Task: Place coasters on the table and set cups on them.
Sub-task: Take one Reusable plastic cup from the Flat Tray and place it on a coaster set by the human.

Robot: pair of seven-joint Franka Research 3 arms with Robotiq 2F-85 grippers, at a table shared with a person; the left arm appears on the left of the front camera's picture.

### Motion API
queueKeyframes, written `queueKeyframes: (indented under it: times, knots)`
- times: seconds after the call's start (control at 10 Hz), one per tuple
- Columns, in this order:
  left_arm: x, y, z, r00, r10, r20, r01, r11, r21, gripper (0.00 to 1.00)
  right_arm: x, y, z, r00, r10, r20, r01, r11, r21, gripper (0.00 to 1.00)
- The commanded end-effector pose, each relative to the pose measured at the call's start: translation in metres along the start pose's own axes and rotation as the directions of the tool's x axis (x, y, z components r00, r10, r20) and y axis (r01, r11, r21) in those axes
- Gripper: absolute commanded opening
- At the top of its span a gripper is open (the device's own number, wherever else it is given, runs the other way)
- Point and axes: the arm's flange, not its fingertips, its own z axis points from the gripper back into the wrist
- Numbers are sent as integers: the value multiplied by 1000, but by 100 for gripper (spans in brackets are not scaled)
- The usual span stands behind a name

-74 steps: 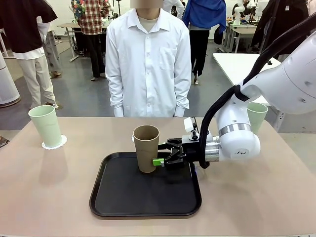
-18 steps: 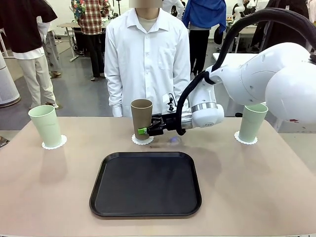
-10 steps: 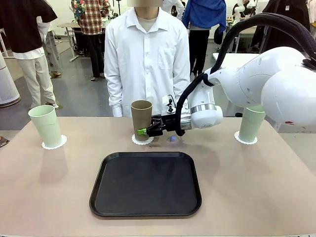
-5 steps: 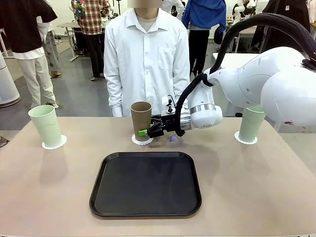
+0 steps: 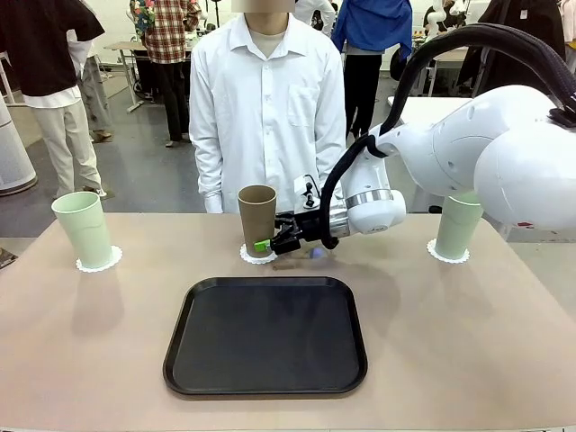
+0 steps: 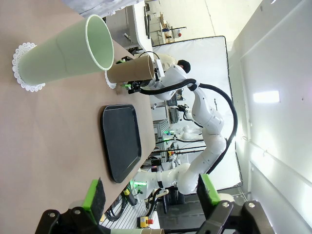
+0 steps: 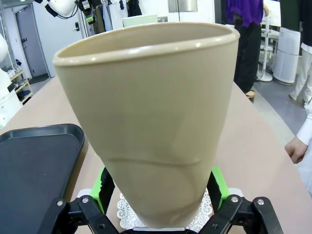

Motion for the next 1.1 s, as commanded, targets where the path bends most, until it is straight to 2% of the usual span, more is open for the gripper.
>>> queueKeyframes:
  times: [0.0, 1.0]
  knots:
    - [-2, -2, 0, 1000, -6, 7, 6, 1000, -1, 100, 7, -6, -1, 998, -12, -54, 12, 1000, -2, 100]
    - [-2, -2, 0, 1000, -6, 7, 6, 1000, -1, 100, 16, -11, 47, 991, -64, -114, 53, 994, -98, 100]
